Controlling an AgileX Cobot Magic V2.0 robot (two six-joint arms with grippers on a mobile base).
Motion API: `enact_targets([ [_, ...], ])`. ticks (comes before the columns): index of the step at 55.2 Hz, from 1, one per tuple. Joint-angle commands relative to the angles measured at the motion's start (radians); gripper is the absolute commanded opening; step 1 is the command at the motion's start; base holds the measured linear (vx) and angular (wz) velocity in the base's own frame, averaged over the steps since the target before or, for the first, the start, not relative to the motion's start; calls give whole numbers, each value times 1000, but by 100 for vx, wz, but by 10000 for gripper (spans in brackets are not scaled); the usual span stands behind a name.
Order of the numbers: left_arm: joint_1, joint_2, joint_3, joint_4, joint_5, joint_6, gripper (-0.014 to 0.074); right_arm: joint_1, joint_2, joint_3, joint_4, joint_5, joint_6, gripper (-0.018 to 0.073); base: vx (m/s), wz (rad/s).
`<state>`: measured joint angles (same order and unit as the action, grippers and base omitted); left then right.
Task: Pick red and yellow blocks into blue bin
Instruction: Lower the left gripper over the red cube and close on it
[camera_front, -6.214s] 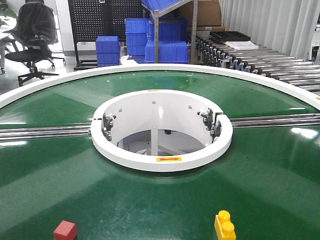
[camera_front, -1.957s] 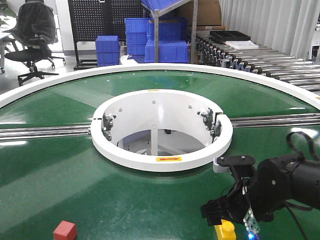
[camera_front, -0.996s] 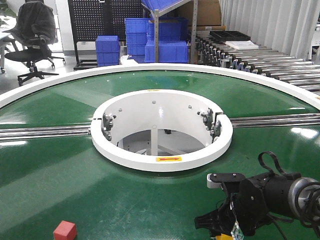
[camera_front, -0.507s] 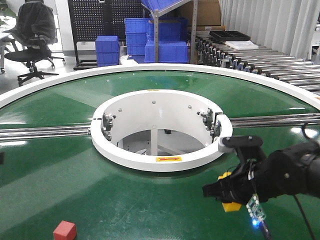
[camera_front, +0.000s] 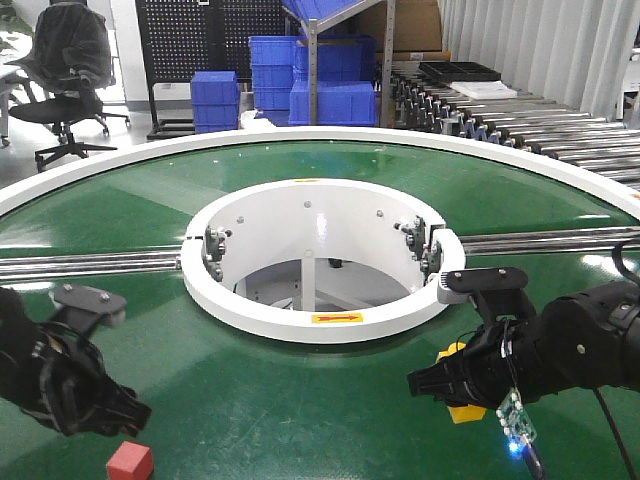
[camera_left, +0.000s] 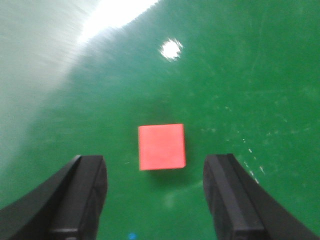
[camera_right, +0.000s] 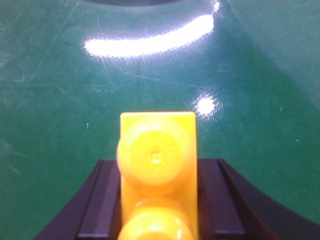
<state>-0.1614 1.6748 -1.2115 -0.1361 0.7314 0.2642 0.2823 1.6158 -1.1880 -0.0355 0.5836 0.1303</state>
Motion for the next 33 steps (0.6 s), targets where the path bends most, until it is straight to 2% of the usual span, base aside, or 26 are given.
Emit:
enact_targets([
  [1, -8, -5, -35, -19, -64, -4, 534, -2, -39, -30, -14, -42, -12, -10, 0, 0],
  [20, -8, 94, -35, -35, -148, -6, 534, -2, -39, -30, -14, -37, -12, -10, 0, 0],
  [33, -8, 150, -35, -39, -151, -6, 534, -2, -39, -30, -14, -35, -12, -10, 0, 0],
])
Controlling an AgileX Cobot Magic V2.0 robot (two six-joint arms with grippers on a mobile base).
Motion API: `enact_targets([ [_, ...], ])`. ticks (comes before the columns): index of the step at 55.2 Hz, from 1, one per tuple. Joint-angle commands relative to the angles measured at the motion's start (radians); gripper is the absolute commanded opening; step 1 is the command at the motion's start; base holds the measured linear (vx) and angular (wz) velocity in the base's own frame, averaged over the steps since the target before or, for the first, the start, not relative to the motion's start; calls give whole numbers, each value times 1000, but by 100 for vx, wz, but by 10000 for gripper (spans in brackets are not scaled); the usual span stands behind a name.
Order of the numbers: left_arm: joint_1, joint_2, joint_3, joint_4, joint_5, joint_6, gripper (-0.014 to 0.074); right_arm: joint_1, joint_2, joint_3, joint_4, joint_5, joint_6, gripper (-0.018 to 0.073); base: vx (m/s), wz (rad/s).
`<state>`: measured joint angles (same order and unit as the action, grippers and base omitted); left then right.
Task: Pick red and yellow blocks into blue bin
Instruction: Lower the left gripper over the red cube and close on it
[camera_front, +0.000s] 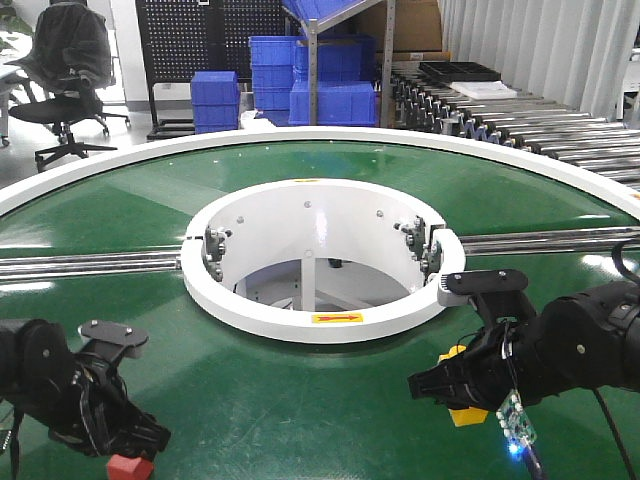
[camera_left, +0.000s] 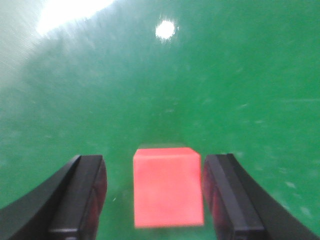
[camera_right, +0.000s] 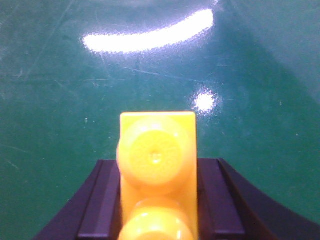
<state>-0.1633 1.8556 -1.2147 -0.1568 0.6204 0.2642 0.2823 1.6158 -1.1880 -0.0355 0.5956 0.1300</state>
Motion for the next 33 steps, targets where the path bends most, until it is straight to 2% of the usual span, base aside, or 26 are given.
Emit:
enact_targets([
  [1, -6, -26, -31, -21, -39, -6, 534, -2, -39, -30, -14, -47, -12, -10, 0, 0],
  [13, -6, 10, -31, -26, -45, -6, 525, -2, -39, -30, -14, -47, -12, -10, 0, 0],
  [20, -6, 18, -31, -26, -48, -6, 455, -2, -39, -30, -14, -48, -12, -10, 0, 0],
  [25, -6, 18, -31, -26, -35, -6, 314, -2, -39, -30, -14, -49, -12, -10, 0, 0],
  [33, -6, 15, -31, -41, -22, -6, 6, -2, -39, -30, -14, -49, -12, -10, 0, 0],
])
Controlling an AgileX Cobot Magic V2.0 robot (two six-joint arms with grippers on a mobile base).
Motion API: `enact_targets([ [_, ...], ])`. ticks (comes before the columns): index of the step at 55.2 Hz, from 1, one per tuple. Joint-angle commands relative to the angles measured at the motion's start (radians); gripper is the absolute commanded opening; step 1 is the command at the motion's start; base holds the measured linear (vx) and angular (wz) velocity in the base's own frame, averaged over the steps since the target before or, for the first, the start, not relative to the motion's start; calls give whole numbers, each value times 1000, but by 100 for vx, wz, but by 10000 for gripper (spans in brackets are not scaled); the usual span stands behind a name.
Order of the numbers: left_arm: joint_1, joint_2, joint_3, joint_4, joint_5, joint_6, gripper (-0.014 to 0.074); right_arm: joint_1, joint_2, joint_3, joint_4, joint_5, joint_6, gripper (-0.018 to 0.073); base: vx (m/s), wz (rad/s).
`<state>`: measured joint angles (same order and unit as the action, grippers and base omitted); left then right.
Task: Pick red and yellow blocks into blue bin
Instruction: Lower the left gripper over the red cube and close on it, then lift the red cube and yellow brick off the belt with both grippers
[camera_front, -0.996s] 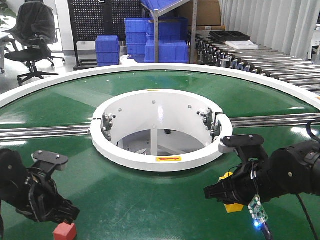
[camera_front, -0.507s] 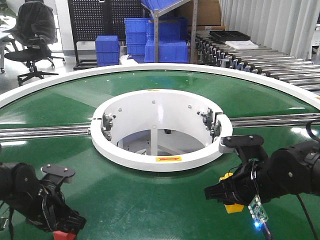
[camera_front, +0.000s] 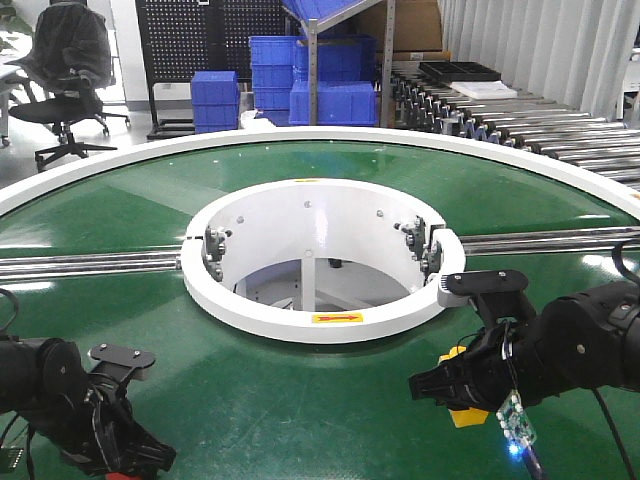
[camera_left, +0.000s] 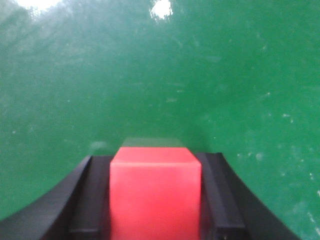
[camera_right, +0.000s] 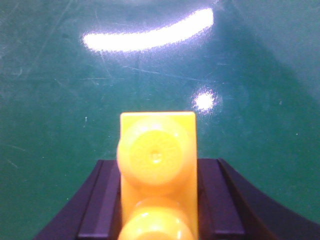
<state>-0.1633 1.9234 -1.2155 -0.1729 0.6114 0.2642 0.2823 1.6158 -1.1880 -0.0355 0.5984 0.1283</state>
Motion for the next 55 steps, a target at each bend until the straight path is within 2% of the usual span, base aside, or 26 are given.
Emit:
enact_targets([
  [1, -6, -57, -31, -26, -9, -6, -10, -2, -39, -30, -14, -52, -10, -10, 0, 0],
  [15, -6, -192, -31, -53, -50, -6, -6, -2, -56, -30, -14, -39, -10, -10, 0, 0],
  [33, -6, -550, -31, -81, -60, -13, -2, -2, -250, -30, -14, -41, -71, -10, 0, 0],
  [39, -6, -688, -8, -113, -65, -9, -1, -2, -361, -5, -8, -71, -105, -10, 0, 0],
  [48, -6, -930, 173, -145, -223, 17, -1, -2, -561, 177, 2, -250, -104, -10, 0, 0],
  [55, -6, -1140, 388, -146, -359, 17, -1, -2, -719, 336, 1, -340, -104, -10, 0, 0],
])
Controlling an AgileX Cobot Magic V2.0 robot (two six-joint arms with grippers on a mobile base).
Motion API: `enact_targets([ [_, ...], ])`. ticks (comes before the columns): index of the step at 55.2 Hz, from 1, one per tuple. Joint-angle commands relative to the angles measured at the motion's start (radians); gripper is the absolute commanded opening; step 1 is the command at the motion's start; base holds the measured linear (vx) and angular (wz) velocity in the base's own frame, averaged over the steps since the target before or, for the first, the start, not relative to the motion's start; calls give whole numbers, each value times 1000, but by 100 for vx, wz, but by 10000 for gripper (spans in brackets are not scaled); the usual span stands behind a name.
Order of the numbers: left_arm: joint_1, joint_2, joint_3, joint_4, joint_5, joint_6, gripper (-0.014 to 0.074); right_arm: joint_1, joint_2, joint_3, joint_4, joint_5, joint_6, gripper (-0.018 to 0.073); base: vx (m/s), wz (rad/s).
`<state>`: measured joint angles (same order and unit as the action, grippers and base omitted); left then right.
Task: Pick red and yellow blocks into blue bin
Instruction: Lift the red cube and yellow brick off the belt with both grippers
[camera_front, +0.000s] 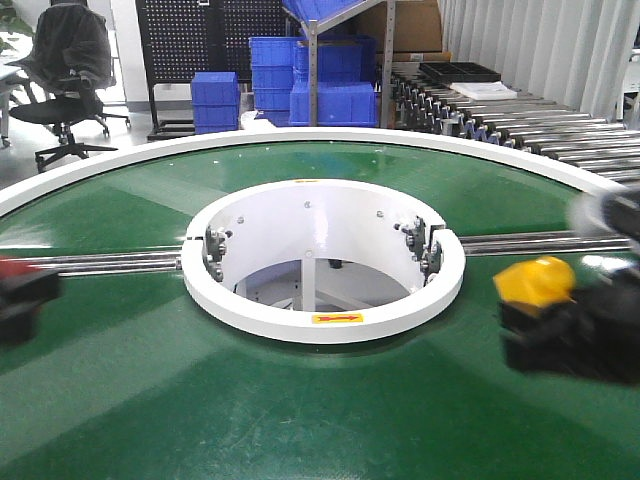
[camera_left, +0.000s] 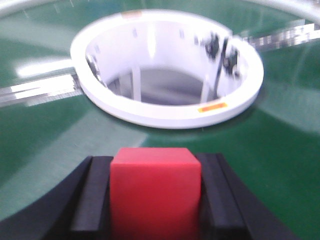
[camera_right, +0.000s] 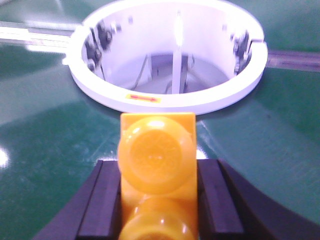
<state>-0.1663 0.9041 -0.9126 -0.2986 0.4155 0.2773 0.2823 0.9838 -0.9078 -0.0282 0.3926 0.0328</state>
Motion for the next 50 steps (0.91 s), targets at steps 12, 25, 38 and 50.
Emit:
enact_targets([
  [12, -2, -332, 266, -21, -207, 4, 0, -2, -273, 239, -13, -247, -9, -10, 0, 0],
  [25, -2, -337, 275, -21, -183, 4, -1, -2, -370, 275, -15, -271, -9, -10, 0, 0],
  [38, -2, -337, 275, -21, -185, 4, -1, -2, -379, 275, -17, -257, -9, -10, 0, 0],
  [50, -2, -337, 275, -21, -185, 4, -1, -2, -377, 275, -16, -256, -9, -10, 0, 0],
])
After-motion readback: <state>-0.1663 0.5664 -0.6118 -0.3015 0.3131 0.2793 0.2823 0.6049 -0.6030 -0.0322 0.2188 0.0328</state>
